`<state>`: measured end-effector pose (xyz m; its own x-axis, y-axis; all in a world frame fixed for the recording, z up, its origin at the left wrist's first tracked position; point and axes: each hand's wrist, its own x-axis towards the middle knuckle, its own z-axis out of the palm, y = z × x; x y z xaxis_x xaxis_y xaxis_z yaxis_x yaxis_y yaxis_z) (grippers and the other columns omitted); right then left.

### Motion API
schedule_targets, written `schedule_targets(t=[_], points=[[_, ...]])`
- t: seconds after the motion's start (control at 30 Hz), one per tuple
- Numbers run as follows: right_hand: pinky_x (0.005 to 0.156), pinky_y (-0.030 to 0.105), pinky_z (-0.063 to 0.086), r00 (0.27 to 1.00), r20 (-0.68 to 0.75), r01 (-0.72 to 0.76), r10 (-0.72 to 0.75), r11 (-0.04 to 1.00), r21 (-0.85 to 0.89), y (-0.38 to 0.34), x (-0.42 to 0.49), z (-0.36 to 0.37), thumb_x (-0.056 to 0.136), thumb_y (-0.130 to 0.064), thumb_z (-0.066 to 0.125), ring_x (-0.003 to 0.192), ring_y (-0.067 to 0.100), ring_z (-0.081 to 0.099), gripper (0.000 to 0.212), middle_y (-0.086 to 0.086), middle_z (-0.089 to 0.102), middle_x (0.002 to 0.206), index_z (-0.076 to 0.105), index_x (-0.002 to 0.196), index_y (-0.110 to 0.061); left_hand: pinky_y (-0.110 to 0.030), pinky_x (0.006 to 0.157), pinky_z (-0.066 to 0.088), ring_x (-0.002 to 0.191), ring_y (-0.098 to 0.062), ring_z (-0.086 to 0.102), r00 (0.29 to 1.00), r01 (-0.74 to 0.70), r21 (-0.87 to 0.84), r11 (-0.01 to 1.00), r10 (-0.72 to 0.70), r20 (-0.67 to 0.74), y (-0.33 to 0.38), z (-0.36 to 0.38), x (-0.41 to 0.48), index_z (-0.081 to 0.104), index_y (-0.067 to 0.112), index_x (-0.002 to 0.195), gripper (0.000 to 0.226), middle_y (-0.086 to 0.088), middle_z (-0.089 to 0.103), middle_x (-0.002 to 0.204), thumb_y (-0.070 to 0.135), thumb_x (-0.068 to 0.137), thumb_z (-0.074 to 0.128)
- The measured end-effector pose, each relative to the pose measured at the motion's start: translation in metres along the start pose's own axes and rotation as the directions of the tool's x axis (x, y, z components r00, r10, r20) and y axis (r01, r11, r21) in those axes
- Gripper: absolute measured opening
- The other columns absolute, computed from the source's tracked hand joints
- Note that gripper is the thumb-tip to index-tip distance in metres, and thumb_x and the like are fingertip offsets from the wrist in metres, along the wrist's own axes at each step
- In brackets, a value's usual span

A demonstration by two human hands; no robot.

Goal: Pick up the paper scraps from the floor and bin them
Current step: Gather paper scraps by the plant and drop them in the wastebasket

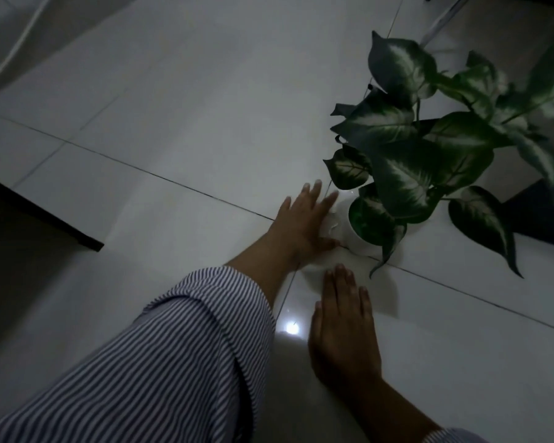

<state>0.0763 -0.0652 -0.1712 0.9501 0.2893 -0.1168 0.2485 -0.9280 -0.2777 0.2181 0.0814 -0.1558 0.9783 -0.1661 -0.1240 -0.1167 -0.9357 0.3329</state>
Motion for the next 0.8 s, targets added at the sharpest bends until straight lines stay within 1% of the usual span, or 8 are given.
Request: schedule_targets(t=[0.1,0.17,0.23,0.33,0.43,0.53,0.67,0.8], points=[[0.121,0.040,-0.002,1.000,0.003,0.009,-0.009,1.000,0.001,-0.001,0.000,0.000,0.099,-0.036,0.012,0.150,0.017,-0.009,0.059,0.005,-0.001,0.163,0.002,0.154,-0.014,-0.048,0.120,0.015,0.151,-0.027,0.005,0.998,-0.059,0.090,0.994,0.058,0.011,-0.007,0.002,-0.008,0.017,0.030,0.152,0.070,-0.008,0.006,0.164,0.055,0.092,0.045],[0.121,0.042,0.001,1.000,-0.003,0.004,-0.004,1.000,0.007,0.000,0.001,0.001,0.100,-0.035,0.013,0.150,0.017,-0.008,0.059,0.005,-0.001,0.163,0.002,0.154,-0.015,-0.045,0.117,0.024,0.148,-0.028,0.018,0.995,-0.044,0.074,0.996,0.050,-0.083,-0.012,0.003,-0.018,0.031,0.026,0.149,0.058,-0.011,0.021,0.161,0.048,0.097,0.040],[0.122,0.043,0.003,1.000,-0.003,0.001,-0.001,1.000,0.010,0.000,0.001,0.001,0.100,-0.036,0.015,0.150,0.017,-0.006,0.059,0.006,0.000,0.163,0.003,0.154,-0.015,-0.043,0.111,0.038,0.142,-0.029,0.035,0.987,-0.051,0.053,0.997,0.058,-0.147,-0.012,0.002,-0.028,0.046,0.020,0.142,0.046,-0.012,0.038,0.153,0.037,0.099,0.044],[0.122,0.042,0.002,1.000,0.002,0.005,-0.005,1.000,-0.001,-0.001,0.000,0.000,0.100,-0.036,0.014,0.150,0.018,-0.008,0.060,0.006,-0.003,0.163,0.000,0.154,-0.015,-0.042,0.100,0.049,0.126,-0.028,0.054,0.979,-0.079,0.047,0.996,0.086,-0.183,-0.009,0.005,-0.048,0.060,0.012,0.128,0.035,-0.012,0.057,0.138,0.021,0.095,0.054],[0.122,0.042,0.002,1.000,-0.011,0.017,-0.017,1.000,0.007,-0.001,-0.002,-0.001,0.100,-0.034,0.015,0.150,0.019,-0.005,0.059,0.008,0.001,0.163,0.003,0.154,-0.013,-0.041,0.082,0.057,0.101,-0.029,0.068,0.970,-0.108,0.050,0.993,0.116,-0.214,-0.013,0.008,-0.072,0.068,0.011,0.110,0.024,-0.011,0.070,0.113,0.019,0.089,0.058],[0.122,0.043,0.005,0.999,-0.024,0.032,-0.032,0.999,0.002,0.000,-0.002,-0.001,0.101,-0.033,0.015,0.150,0.020,-0.002,0.058,0.009,0.005,0.163,0.007,0.154,-0.012,-0.041,0.064,0.055,0.078,-0.028,0.065,0.970,-0.107,0.049,0.993,0.116,-0.212,-0.019,0.006,-0.099,0.067,0.010,0.087,0.008,-0.009,0.069,0.089,0.012,0.083,0.060],[0.122,0.043,0.006,0.999,-0.030,0.033,-0.033,0.999,-0.006,0.000,-0.002,-0.002,0.101,-0.033,0.014,0.150,0.021,0.000,0.057,0.010,0.006,0.163,0.008,0.153,-0.011,-0.040,0.069,0.055,0.080,-0.026,0.064,0.969,-0.090,-0.079,0.993,0.069,-0.236,-0.025,0.005,-0.138,0.069,0.006,0.088,0.016,-0.011,0.071,0.088,0.011,0.085,0.055],[0.122,0.043,0.007,0.998,-0.049,0.042,-0.042,0.999,-0.008,0.001,-0.004,-0.002,0.101,-0.031,0.016,0.150,0.021,0.003,0.056,0.011,0.010,0.162,0.012,0.153,-0.009,-0.030,0.077,0.051,0.084,-0.023,0.065,0.966,0.023,-0.205,0.978,-0.074,-0.247,-0.027,0.002,-0.177,0.071,0.009,0.093,0.031,-0.006,0.071,0.091,0.027,0.087,0.045]])
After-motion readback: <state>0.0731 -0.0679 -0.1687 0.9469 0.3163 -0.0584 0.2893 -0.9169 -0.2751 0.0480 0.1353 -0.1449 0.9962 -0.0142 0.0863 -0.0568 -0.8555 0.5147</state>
